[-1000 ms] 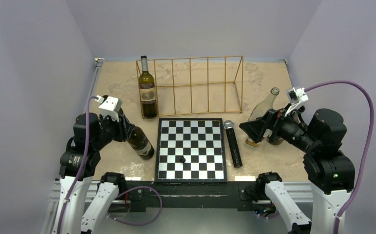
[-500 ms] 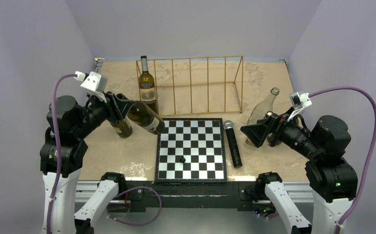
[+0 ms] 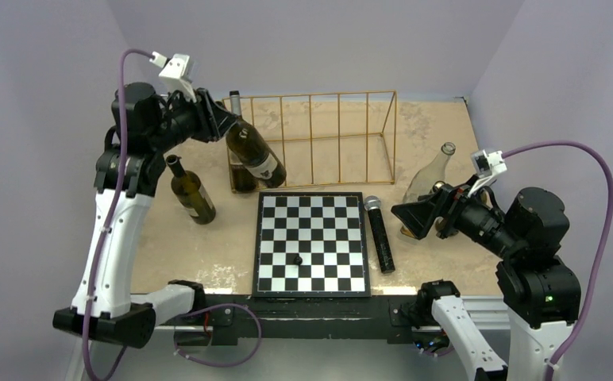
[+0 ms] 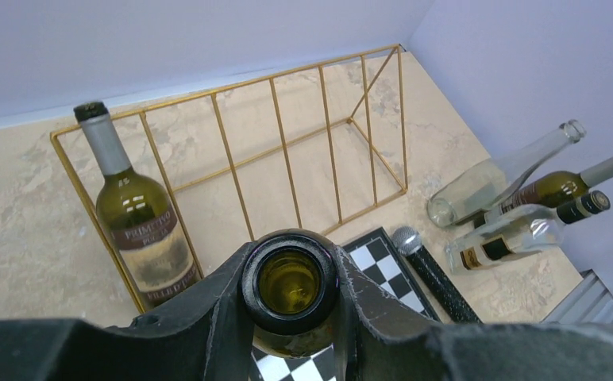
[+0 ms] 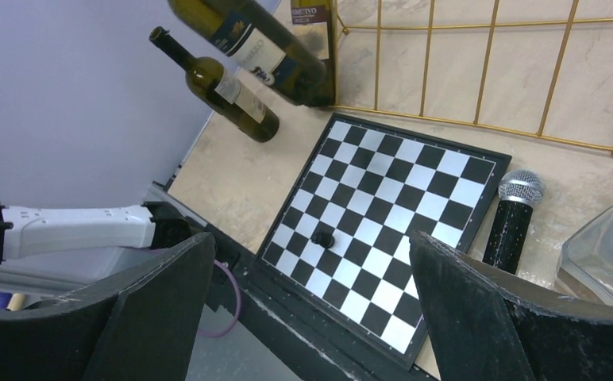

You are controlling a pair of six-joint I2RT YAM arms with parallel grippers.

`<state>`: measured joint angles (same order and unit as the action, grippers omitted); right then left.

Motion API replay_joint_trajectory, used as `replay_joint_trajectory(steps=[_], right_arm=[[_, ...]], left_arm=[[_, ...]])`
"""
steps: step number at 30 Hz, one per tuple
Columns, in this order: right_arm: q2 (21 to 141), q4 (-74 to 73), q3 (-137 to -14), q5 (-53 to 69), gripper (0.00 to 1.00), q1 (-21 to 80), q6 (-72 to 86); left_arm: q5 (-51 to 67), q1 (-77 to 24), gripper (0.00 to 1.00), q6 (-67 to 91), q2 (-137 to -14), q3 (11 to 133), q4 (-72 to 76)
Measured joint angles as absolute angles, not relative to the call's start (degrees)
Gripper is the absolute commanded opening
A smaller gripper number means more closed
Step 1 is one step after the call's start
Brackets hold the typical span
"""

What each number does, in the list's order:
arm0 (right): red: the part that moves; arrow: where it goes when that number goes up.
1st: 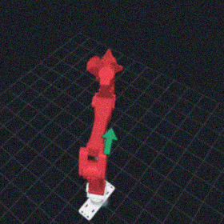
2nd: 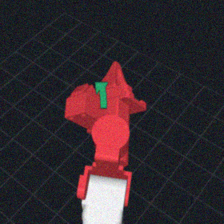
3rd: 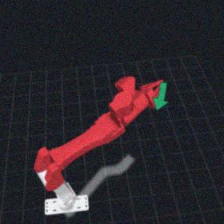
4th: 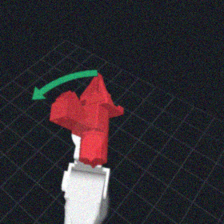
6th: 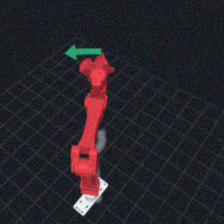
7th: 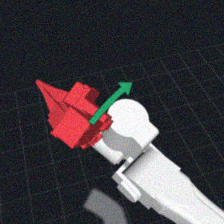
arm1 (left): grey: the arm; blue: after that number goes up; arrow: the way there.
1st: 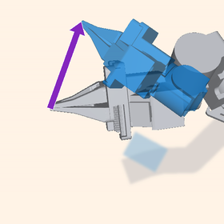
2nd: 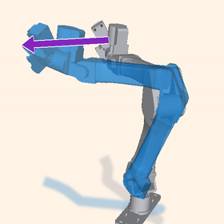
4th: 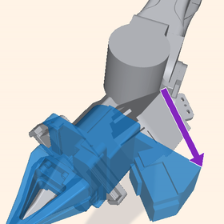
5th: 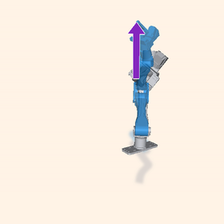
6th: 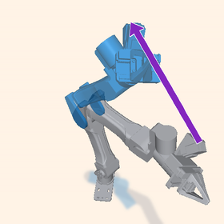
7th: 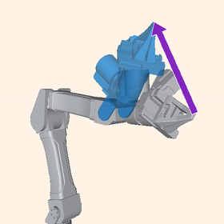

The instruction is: Put the wine bottle on the wine rack

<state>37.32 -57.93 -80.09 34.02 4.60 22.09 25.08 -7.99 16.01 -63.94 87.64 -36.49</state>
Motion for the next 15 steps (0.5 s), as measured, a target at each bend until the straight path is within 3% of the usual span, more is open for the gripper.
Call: replay_joint_trajectory(steps=[15], right_arm=[[36.9, -57.4, -78.0, 34.0, 0.97, 4.6, 22.8]], left_arm=[[20.3, -11.9, 0.00, 12.6, -87.4, 103.9, -40.7]])
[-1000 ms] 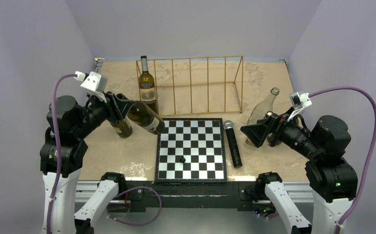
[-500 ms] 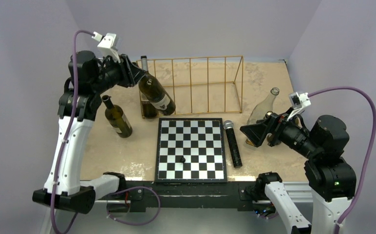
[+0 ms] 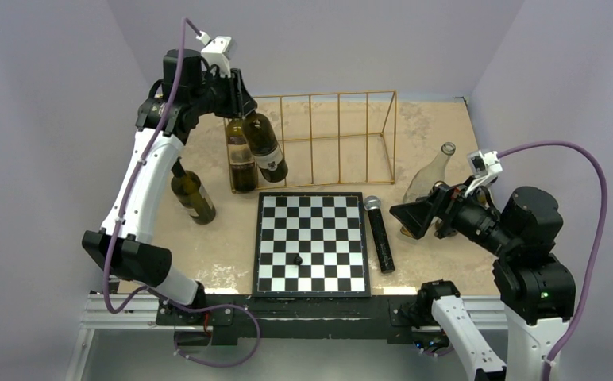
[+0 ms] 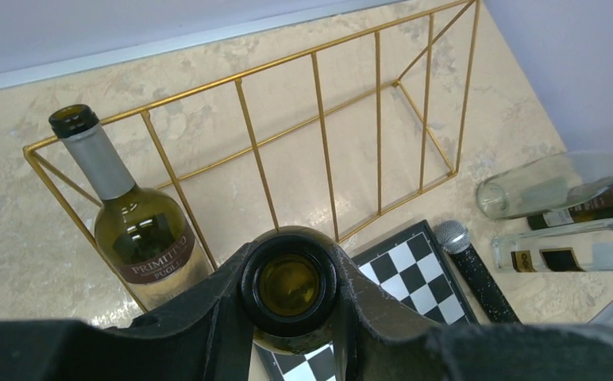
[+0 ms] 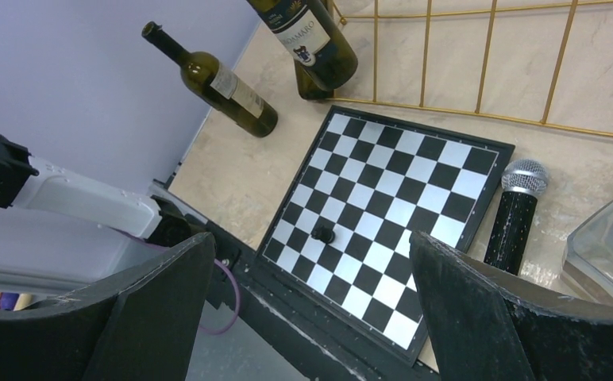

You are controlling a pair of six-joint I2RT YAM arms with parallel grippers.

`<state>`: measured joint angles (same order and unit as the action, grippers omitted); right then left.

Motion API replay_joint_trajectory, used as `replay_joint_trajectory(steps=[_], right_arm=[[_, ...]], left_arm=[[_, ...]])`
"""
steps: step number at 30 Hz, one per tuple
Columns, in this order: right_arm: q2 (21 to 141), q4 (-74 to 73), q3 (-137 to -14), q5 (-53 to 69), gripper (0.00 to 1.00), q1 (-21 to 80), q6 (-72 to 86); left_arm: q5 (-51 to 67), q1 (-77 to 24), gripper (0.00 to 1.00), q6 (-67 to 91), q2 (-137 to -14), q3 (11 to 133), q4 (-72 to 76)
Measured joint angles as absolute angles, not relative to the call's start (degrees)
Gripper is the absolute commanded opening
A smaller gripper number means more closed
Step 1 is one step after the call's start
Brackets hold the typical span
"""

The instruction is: Put the wine bottle on the wine rack

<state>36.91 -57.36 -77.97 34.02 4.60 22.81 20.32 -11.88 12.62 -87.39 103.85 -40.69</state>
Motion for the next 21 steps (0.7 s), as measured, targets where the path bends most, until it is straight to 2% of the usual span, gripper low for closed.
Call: replay_joint_trajectory(steps=[11, 21], right_arm=[[36.2, -57.1, -75.2, 34.0, 0.97, 4.6, 22.9], [35.1, -56.9, -74.8, 34.0, 0.99, 4.6, 22.8]], left_arm=[[11.2, -17.0, 0.00, 6.9, -91.2, 105.9, -44.2], [8.2, -17.8, 0.00, 6.5, -97.2, 107.9, -44.2]])
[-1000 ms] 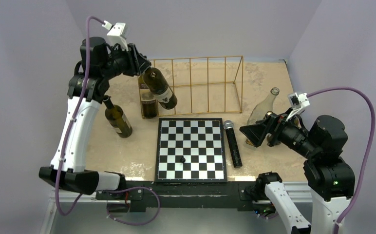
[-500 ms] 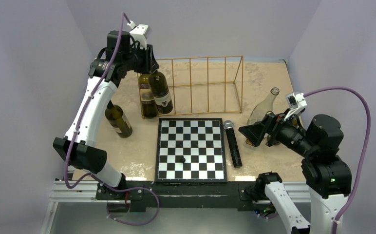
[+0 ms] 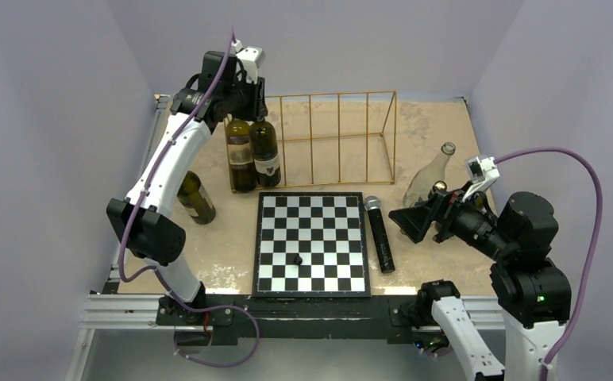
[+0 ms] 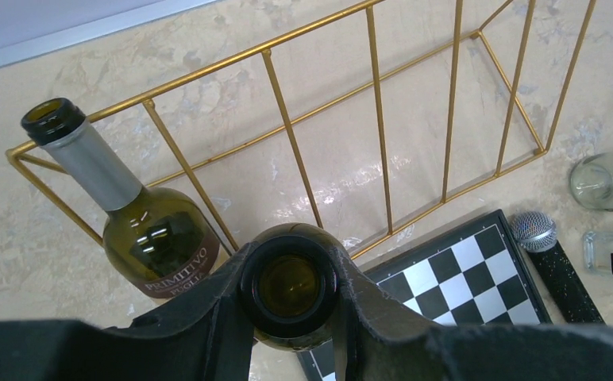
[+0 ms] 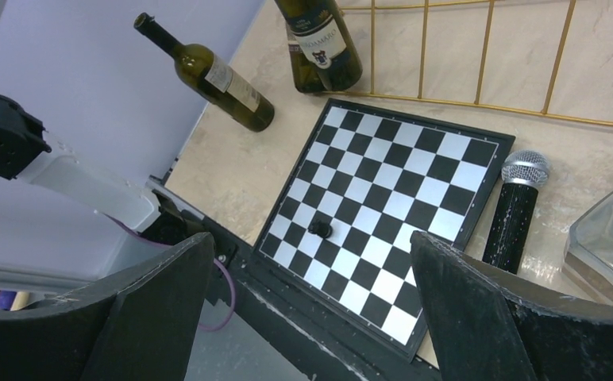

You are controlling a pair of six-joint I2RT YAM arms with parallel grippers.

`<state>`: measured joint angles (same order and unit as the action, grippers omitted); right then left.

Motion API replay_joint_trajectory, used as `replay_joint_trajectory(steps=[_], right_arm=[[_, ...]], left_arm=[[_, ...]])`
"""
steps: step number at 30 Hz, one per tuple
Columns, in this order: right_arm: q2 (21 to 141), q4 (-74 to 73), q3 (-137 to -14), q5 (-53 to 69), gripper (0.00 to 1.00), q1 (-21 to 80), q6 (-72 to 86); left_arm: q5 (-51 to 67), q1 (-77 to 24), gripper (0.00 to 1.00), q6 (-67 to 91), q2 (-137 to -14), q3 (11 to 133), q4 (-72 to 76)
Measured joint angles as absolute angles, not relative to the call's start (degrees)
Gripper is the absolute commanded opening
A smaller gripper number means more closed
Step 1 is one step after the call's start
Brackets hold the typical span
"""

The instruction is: Put the wine bottle on the wine rack

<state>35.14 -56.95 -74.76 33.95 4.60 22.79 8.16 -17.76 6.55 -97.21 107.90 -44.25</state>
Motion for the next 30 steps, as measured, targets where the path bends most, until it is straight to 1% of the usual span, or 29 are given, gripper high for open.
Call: replay_joint_trajectory(steps=[11, 18, 30], right_arm=[[33.6, -57.0, -74.1, 33.9, 0.99, 4.6, 22.2], [33.6, -57.0, -73.6, 33.8, 0.99, 4.6, 22.2], [33.6, -57.0, -73.6, 33.8, 0.99, 4.6, 22.2]], left_arm=[[6.9, -17.8, 0.00, 6.9, -103.7, 112.1, -46.4], [7.3, -17.8, 0.00, 6.9, -107.4, 117.2, -50.2], [8.2, -17.8, 0.00, 6.6, -107.8, 117.7, -51.9]])
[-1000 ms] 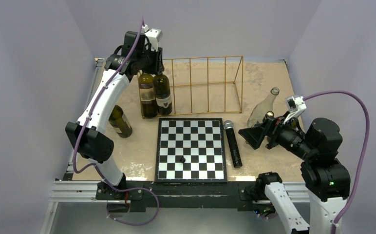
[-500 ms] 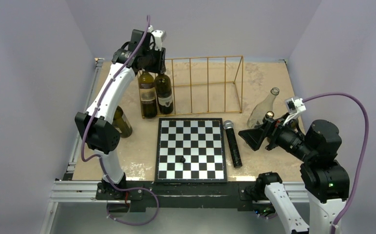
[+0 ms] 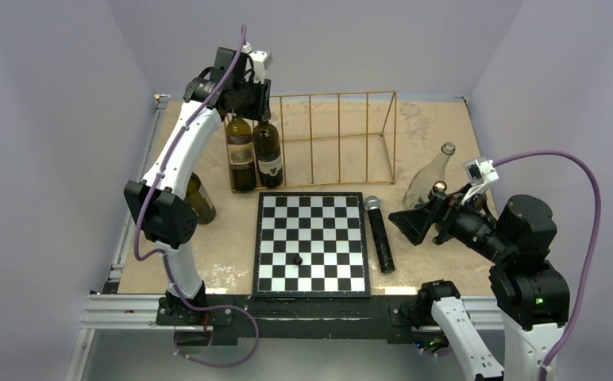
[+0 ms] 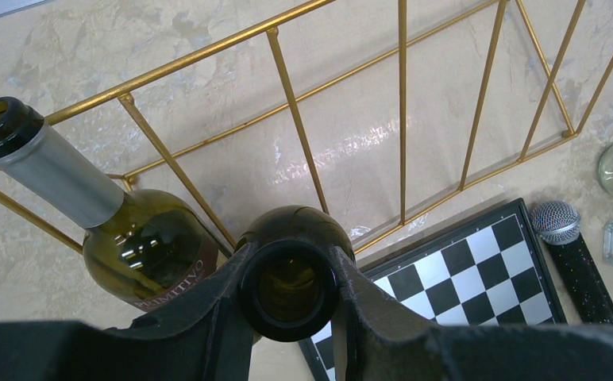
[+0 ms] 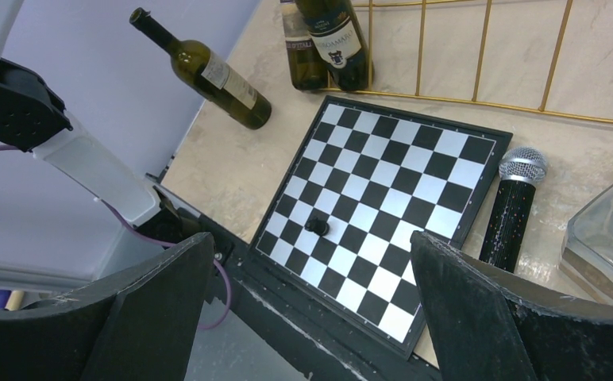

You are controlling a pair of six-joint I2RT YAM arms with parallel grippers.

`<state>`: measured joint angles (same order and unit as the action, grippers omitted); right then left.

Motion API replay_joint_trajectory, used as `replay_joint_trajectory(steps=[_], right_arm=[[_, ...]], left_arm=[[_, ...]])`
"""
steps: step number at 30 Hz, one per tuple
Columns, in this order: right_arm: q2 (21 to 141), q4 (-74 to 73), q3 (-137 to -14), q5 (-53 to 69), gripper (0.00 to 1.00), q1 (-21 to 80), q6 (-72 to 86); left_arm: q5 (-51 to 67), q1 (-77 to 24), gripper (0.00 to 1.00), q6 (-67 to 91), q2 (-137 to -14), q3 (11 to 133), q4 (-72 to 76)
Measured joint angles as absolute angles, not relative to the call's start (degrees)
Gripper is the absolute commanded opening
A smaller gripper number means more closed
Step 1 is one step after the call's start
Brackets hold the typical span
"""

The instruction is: Put the wine bottle on the wine rack

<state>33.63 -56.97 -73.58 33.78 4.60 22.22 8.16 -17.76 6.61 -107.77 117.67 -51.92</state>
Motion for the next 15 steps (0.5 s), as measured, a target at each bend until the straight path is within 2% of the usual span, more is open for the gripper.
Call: replay_joint_trajectory(steps=[15], right_arm=[[33.6, -56.9, -72.7, 33.7, 0.99, 4.6, 22.2]], left_arm=[[9.5, -17.7, 0.00, 6.4, -109.1, 119.3, -52.9]])
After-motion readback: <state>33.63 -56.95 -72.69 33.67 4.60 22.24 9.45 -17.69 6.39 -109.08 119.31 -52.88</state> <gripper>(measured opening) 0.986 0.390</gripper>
